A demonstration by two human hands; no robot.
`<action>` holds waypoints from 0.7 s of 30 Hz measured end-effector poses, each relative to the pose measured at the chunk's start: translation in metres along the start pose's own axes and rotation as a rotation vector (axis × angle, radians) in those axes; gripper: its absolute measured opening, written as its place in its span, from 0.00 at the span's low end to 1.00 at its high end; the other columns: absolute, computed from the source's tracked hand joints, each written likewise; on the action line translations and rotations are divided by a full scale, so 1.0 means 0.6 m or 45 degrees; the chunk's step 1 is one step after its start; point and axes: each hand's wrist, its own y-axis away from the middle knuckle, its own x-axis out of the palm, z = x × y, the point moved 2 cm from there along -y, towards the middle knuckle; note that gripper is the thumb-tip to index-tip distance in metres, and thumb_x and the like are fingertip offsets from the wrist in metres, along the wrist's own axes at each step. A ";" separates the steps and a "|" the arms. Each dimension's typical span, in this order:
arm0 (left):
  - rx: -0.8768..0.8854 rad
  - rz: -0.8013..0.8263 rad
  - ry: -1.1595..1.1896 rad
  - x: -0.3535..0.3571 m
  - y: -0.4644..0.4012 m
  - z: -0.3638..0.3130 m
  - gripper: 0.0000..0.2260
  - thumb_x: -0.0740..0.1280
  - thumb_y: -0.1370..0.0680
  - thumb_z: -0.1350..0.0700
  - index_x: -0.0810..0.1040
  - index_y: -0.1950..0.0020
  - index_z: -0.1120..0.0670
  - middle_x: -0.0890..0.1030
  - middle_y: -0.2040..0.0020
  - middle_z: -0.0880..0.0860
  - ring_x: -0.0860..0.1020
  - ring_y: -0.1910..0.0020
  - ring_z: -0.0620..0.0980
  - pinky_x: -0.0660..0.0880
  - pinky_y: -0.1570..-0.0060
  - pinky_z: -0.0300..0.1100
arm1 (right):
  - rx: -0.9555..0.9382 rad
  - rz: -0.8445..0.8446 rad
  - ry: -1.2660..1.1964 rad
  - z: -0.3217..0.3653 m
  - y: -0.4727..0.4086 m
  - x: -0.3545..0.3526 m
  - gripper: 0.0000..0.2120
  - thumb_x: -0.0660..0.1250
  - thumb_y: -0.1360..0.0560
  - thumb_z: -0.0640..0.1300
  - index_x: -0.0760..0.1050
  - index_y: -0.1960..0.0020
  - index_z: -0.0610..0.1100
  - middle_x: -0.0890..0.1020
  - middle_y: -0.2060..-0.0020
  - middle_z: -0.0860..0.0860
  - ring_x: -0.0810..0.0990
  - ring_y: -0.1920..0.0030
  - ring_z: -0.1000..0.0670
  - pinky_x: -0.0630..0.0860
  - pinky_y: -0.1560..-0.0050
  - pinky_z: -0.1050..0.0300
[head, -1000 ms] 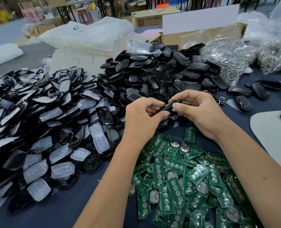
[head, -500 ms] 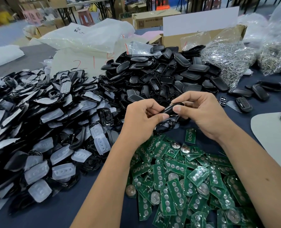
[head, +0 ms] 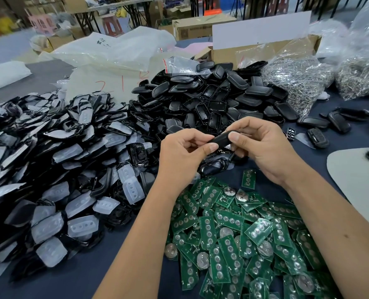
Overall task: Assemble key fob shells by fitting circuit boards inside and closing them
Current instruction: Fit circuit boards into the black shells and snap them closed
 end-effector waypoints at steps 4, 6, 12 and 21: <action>-0.006 0.034 -0.003 0.002 0.001 -0.002 0.06 0.77 0.26 0.65 0.85 0.54 0.55 0.83 0.63 0.48 0.79 0.63 0.44 0.76 0.58 0.37 | -0.026 0.003 0.212 -0.003 0.001 -0.002 0.07 0.78 0.26 0.42 0.87 0.49 0.49 0.85 0.60 0.51 0.78 0.62 0.51 0.76 0.62 0.61; 0.000 0.054 -0.002 0.003 0.001 -0.004 0.06 0.76 0.25 0.66 0.85 0.54 0.56 0.82 0.63 0.48 0.79 0.64 0.42 0.75 0.59 0.34 | -0.043 0.015 0.211 0.000 0.003 0.001 0.07 0.78 0.28 0.44 0.88 0.50 0.49 0.87 0.60 0.52 0.80 0.62 0.56 0.77 0.60 0.64; 0.017 0.097 -0.017 0.002 0.001 -0.006 0.07 0.76 0.26 0.68 0.84 0.54 0.57 0.83 0.59 0.55 0.80 0.61 0.45 0.79 0.55 0.37 | -0.067 0.056 0.218 0.004 0.004 0.002 0.08 0.78 0.29 0.40 0.87 0.50 0.45 0.88 0.53 0.43 0.84 0.52 0.48 0.82 0.47 0.55; 0.118 0.041 -0.371 0.001 0.003 0.004 0.09 0.79 0.28 0.63 0.85 0.51 0.53 0.84 0.55 0.48 0.82 0.56 0.45 0.81 0.51 0.45 | -0.141 0.019 0.569 0.010 0.004 0.017 0.09 0.78 0.28 0.32 0.86 0.51 0.43 0.87 0.56 0.47 0.87 0.56 0.45 0.84 0.53 0.50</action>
